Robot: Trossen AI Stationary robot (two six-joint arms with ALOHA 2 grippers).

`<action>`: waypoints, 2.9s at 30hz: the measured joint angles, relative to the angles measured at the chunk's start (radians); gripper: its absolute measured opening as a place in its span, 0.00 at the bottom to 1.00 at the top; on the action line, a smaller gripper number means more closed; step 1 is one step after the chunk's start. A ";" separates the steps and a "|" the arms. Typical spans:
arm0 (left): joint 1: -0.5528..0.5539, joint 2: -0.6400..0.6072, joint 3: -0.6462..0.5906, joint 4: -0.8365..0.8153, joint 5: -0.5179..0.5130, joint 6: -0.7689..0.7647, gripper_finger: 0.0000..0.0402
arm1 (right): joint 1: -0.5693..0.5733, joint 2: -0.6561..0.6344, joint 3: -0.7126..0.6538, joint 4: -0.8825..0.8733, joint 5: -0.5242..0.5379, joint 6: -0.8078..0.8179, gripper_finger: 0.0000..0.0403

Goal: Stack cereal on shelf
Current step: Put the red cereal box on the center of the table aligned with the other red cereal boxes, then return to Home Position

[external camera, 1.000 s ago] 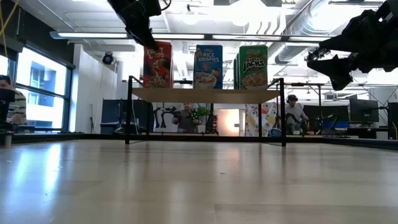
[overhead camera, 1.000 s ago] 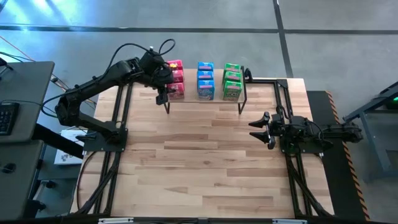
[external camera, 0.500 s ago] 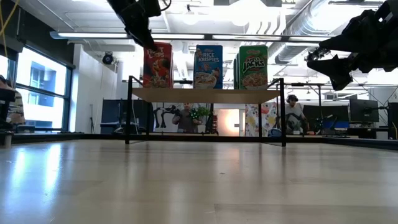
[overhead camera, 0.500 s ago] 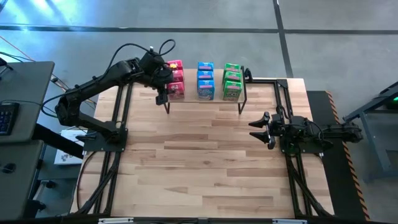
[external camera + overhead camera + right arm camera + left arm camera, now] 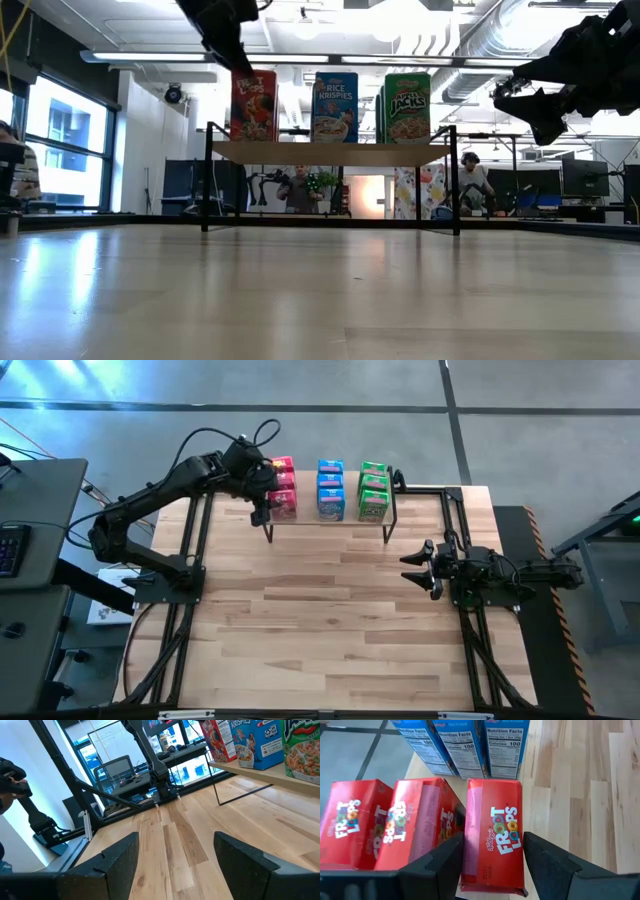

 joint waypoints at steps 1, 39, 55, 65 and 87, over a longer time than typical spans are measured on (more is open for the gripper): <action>0.000 0.000 0.004 -0.002 -0.001 0.003 0.49 | 0.000 0.000 0.000 0.000 0.000 0.000 0.62; -0.190 -0.531 -0.321 0.367 0.310 -0.454 0.47 | 0.000 0.000 0.000 0.000 0.000 0.000 0.62; -0.691 -0.924 -0.819 0.528 -0.178 -0.590 0.47 | 0.000 0.000 0.000 0.000 0.000 0.000 0.62; -0.756 -1.200 -1.073 0.586 -0.249 -0.590 0.47 | 0.000 0.000 0.000 0.000 0.000 0.000 0.62; -0.755 -1.352 -1.313 0.624 -0.328 -0.563 0.47 | 0.000 0.000 0.000 0.000 -0.004 0.000 0.62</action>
